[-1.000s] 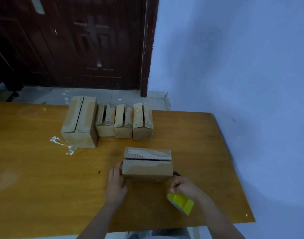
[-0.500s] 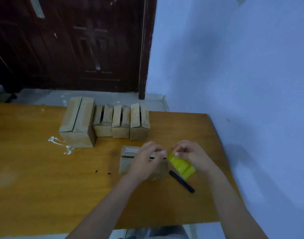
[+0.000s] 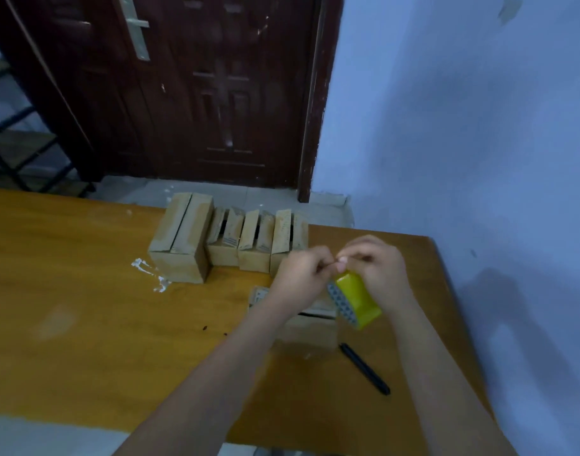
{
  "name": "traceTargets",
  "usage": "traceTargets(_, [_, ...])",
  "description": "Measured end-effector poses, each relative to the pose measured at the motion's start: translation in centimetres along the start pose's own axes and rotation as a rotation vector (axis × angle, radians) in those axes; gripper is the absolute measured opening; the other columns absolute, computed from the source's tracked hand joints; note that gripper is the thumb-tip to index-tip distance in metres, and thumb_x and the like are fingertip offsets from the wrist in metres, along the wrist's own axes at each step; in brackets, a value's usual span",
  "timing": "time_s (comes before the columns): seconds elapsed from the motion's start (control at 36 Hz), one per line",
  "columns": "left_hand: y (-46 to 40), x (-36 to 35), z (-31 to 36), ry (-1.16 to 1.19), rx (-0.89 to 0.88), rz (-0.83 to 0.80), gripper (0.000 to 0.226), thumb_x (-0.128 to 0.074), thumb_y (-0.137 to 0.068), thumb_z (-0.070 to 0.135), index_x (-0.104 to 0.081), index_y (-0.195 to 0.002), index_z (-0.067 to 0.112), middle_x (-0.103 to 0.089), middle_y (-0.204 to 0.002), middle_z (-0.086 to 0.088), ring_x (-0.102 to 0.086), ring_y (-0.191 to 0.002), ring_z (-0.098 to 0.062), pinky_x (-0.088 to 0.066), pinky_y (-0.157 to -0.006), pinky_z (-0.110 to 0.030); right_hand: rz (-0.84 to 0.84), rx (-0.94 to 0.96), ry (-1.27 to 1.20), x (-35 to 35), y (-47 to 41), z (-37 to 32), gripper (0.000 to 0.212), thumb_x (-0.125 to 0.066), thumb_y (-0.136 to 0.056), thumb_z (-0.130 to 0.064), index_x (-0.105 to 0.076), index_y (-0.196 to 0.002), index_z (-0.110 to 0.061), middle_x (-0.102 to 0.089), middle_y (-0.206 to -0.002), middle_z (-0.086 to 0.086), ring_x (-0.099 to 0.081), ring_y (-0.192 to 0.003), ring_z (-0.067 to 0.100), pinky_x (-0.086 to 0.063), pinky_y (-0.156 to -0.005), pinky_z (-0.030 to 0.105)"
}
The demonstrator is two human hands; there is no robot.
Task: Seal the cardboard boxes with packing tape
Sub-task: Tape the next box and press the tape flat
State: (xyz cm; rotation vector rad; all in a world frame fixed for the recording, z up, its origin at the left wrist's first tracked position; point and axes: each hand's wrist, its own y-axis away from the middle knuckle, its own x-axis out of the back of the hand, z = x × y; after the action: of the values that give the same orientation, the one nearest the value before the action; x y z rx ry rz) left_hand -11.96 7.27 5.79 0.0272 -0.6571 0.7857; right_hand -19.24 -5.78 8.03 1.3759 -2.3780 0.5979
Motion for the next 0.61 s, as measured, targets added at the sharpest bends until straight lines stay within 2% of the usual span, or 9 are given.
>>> traceTargets(0.08, [-0.9, 0.4, 0.8, -0.058, 0.028, 0.025, 0.027, -0.06, -0.093, 0.023, -0.053, -0.07, 0.009, -0.047, -0.06, 0.004, -0.045, -0.057, -0.015, -0.034, -0.055, -0.031, -0.026, -0.025, -0.058, 0.6, -0.7, -0.4, 0.018, -0.064, -0.085, -0.002, -0.073, -0.097, -0.013, -0.065, -0.1, -0.002, -0.058, -0.091, 0.003, -0.042, -0.077, 0.01])
traceTargets(0.17, [-1.3, 0.4, 0.7, 0.098, 0.246, 0.087, 0.031, -0.056, -0.095, 0.02, -0.045, -0.066, 0.016, -0.06, -0.075, -0.015, -0.061, -0.069, -0.028, -0.054, -0.062, -0.039, -0.054, -0.146, -0.214, 1.4, -0.7, -0.2, 0.034, -0.051, -0.097, -0.018, -0.056, -0.129, -0.011, -0.056, -0.122, -0.007, -0.051, -0.113, 0.004, -0.039, -0.083, 0.003])
traceTargets(0.19, [-1.3, 0.3, 0.6, 0.185, 0.355, 0.11, 0.03, -0.053, -0.097, 0.018, -0.045, -0.068, 0.015, -0.062, -0.081, -0.02, -0.064, -0.07, -0.029, -0.058, -0.061, -0.04, -0.053, -0.175, -0.245, 1.8, -0.6, -0.1, 0.034, -0.05, -0.097, -0.022, -0.056, -0.13, -0.012, -0.056, -0.124, -0.006, -0.051, -0.115, 0.005, -0.039, -0.085, 0.007])
traceTargets(0.25, [-1.0, 0.1, 0.5, 0.35, 0.548, 0.161, 0.026, -0.045, -0.1, 0.014, -0.05, -0.074, 0.011, -0.063, -0.08, -0.019, -0.065, -0.062, -0.023, -0.058, -0.053, -0.032, -0.098, -0.211, -0.284, 2.6, -0.1, 0.1, 0.025, -0.049, -0.097, -0.026, -0.063, -0.116, -0.018, -0.062, -0.115, -0.004, -0.057, -0.106, 0.007, -0.041, -0.084, 0.018])
traceTargets(0.33, [-0.7, -0.2, 0.5, 0.62, 0.741, 0.212, 0.024, -0.037, -0.102, 0.01, -0.058, -0.094, 0.0, -0.065, -0.075, -0.014, -0.064, -0.056, -0.02, -0.056, -0.05, -0.027, -0.245, -0.221, -0.402, 3.4, 0.9, 0.6, 0.015, -0.051, -0.096, -0.027, -0.062, -0.09, -0.02, -0.06, -0.087, -0.008, -0.057, -0.079, -0.008, -0.044, -0.072, 0.012])
traceTargets(0.39, [-0.7, -0.6, 0.6, 0.739, 0.824, 0.207, 0.025, -0.038, -0.101, 0.011, -0.061, -0.099, 0.002, -0.068, -0.078, -0.013, -0.066, -0.063, -0.022, -0.056, -0.053, -0.027, -0.311, -0.151, -0.448, 3.6, 1.1, 1.3, 0.019, -0.056, -0.091, -0.03, -0.062, -0.091, -0.011, -0.06, -0.085, -0.001, -0.057, -0.079, -0.001, -0.045, -0.073, 0.012])
traceTargets(0.47, [-0.9, -1.1, 0.8, 0.787, 0.906, 0.199, 0.029, -0.035, -0.1, 0.013, -0.062, -0.091, 0.008, -0.069, -0.08, -0.01, -0.066, -0.066, -0.022, -0.057, -0.053, -0.027, -0.364, -0.083, -0.506, 3.4, 0.8, 1.8, 0.019, -0.057, -0.082, -0.028, -0.061, -0.09, -0.011, -0.059, -0.082, -0.001, -0.057, -0.077, 0.003, -0.046, -0.07, 0.014])
traceTargets(0.56, [-1.5, -0.9, 0.4, 0.675, 0.946, 0.333, 0.027, -0.041, -0.096, 0.011, -0.063, -0.082, 0.007, -0.068, -0.064, -0.008, -0.065, -0.057, -0.02, -0.055, -0.05, -0.027, -0.398, -0.049, -0.494, 2.8, 0.5, 2.1, 0.02, -0.06, -0.083, -0.026, -0.062, -0.091, -0.008, -0.059, -0.079, 0.001, -0.056, -0.074, 0.004, -0.046, -0.067, 0.016])
traceTargets(0.61, [-1.6, -0.3, -0.1, 0.593, 0.934, 0.453, 0.022, -0.049, -0.092, 0.006, -0.063, -0.076, 0.005, -0.065, -0.054, -0.006, -0.062, -0.053, -0.018, -0.053, -0.057, -0.029, -0.42, -0.049, -0.443, 2.8, 0.3, 2.3, 0.015, -0.062, -0.089, -0.021, -0.063, -0.092, -0.007, -0.061, -0.081, 0.004, -0.058, -0.074, 0.007, -0.047, -0.069, 0.019])
